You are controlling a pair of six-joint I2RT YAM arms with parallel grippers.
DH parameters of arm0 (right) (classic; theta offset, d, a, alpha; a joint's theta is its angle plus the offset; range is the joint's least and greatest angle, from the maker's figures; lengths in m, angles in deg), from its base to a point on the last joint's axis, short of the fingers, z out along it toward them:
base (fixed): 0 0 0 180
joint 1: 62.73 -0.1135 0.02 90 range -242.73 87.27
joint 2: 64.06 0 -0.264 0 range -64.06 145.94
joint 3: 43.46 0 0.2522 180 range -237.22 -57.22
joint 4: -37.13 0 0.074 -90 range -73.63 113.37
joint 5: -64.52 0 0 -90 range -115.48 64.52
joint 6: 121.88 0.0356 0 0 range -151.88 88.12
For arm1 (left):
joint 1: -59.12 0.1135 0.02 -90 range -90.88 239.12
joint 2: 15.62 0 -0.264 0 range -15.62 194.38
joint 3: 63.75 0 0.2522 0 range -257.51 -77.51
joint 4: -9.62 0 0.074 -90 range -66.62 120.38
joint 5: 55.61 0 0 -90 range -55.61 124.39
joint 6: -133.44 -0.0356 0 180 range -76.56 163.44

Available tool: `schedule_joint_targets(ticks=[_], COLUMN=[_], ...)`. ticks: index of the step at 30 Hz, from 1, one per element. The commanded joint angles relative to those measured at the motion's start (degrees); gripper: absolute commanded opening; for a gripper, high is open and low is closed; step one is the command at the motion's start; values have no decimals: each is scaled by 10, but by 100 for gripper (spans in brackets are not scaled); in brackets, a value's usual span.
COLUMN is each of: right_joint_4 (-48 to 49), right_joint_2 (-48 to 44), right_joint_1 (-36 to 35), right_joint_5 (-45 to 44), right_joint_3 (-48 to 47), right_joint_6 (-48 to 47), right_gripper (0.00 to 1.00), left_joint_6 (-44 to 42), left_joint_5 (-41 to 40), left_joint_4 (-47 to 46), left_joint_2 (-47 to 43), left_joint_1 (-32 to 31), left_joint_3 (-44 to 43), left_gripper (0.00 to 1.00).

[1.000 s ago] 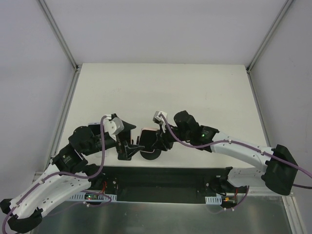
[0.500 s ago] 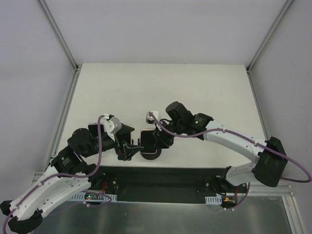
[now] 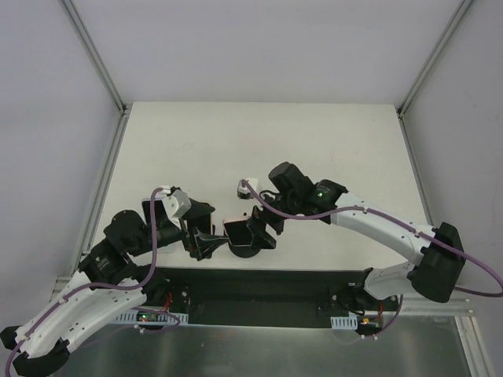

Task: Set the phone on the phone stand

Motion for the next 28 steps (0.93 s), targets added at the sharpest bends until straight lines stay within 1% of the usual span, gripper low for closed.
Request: schedule_joint_targets(ticks=[1, 5, 8, 9, 10, 11, 13, 14, 16, 17, 19, 20, 22, 23, 25, 26, 28], right_joint_4=[4, -6, -31, -43, -47, -59, -75, -90, -105, -112, -112, -102, -90, -66, -39, -6, 24], right_joint_2=[-73, -134, -183, -214, -231, -266, -300, -334, -369, -405, -442, -480, -519, -558, -595, -625, -648], right_joint_1=[0, 6, 13, 13, 13, 13, 13, 13, 13, 14, 13, 13, 14, 13, 13, 14, 14], right_joint_5=[1, -31, -86, -143, -179, -261, -349, -431, -493, -536, -567, -574, -579, -587, -592, -594, -607], right_joint_3=[-13, -17, -19, -16, -14, -10, -5, -3, 0, 1, 2, 0, -7, -10, -14, -17, -28], right_joint_6=[27, 48, 76, 84, 106, 116, 145, 156, 171, 173, 176, 170, 161, 151, 138, 130, 117], right_gripper=[96, 96, 96, 96, 96, 96, 96, 96, 96, 96, 96, 96, 96, 96, 96, 96, 96], left_joint_6=[8, 6, 7, 8, 14, 15, 23, 27, 34, 36, 36, 34, 28, 26, 22, 21, 10], left_joint_5=[-14, -20, -30, -35, -48, -52, -65, -68, -70, -71, -67, -63, -61, -65, -79, -83, -91], left_joint_4=[-12, -11, -5, -5, -3, -2, 1, 1, 1, 1, 0, 2, 5, 6, 6, 6, 3], left_joint_2=[-18, -26, -26, -27, -29, -29, -32, -33, -33, -34, -34, -36, -39, -43, -46, -46, -41], left_joint_1=[-1, -1, -1, -1, -1, 0, -1, -1, -1, -1, -1, -1, -1, -1, -1, -1, -1], left_joint_3=[-9, -19, -32, -36, -46, -51, -73, -81, -107, -117, -148, -158, -191, -202, -236, -250, -291], left_gripper=[98, 99, 99, 99, 99, 99, 99, 99, 99, 99, 99, 99, 99, 99, 99, 99, 99])
